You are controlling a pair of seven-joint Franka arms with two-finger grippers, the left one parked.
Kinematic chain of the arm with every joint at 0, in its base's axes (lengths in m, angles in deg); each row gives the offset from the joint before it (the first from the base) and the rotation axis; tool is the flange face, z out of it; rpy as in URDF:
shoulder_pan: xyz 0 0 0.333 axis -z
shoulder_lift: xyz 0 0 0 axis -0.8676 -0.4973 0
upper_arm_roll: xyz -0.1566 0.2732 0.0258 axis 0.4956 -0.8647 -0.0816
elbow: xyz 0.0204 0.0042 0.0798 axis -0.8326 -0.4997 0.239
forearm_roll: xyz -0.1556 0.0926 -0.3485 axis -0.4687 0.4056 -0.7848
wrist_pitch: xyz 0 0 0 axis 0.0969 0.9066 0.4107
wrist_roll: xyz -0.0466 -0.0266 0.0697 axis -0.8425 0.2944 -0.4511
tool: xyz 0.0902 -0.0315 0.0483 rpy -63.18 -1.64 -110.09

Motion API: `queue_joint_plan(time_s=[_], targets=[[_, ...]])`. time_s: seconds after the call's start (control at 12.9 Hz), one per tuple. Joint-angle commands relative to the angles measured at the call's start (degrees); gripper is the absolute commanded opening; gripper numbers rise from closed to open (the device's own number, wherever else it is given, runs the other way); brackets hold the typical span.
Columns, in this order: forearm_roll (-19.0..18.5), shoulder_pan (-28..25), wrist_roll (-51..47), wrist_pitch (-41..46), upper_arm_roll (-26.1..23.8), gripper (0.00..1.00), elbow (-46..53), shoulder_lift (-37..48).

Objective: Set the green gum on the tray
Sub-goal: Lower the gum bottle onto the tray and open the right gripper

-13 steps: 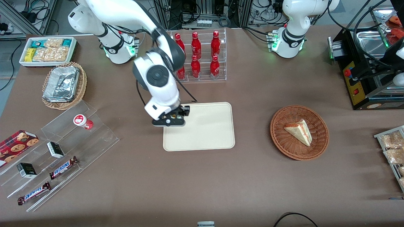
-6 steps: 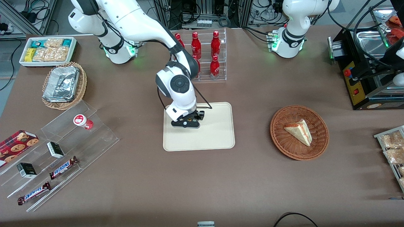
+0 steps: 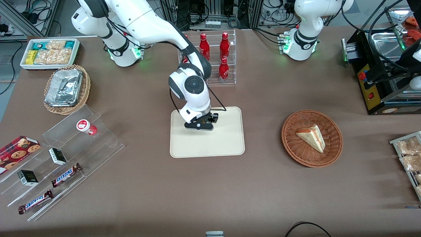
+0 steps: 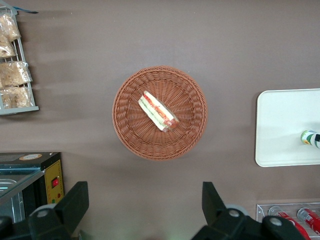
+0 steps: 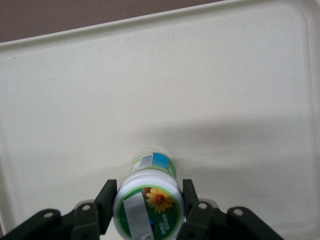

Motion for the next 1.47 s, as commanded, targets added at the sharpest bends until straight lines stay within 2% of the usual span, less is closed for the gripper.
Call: queue_joint_plan(time_s=[0.0,0.08,0.15,0.23,0.46,0.85,0.93,1.24,1.39], targets=[[0.63,-0.19,-1.32,-1.31,0.27,0.22,0.34,-0.75],[0.55,-0.19,-1.32,-1.31,0.27,0.48,0.34,-0.75],[0.54,-0.11,-1.32,-1.23,0.27,0.92,0.43,-0.75],[0.54,-0.02,-1.23,-0.88,0.27,0.99,0.43,-0.57],[0.54,1.21,-0.09,1.66,0.36,0.99,0.69,1.87],[0.46,5.60,4.48,14.84,0.36,0.99,0.69,12.76],[0.54,7.78,4.83,18.08,0.10,0.99,0.69,15.57],[1.07,16.31,16.41,32.23,-1.56,0.99,0.69,25.68],[1.07,24.02,21.16,37.07,-5.06,0.99,0.69,28.86]])
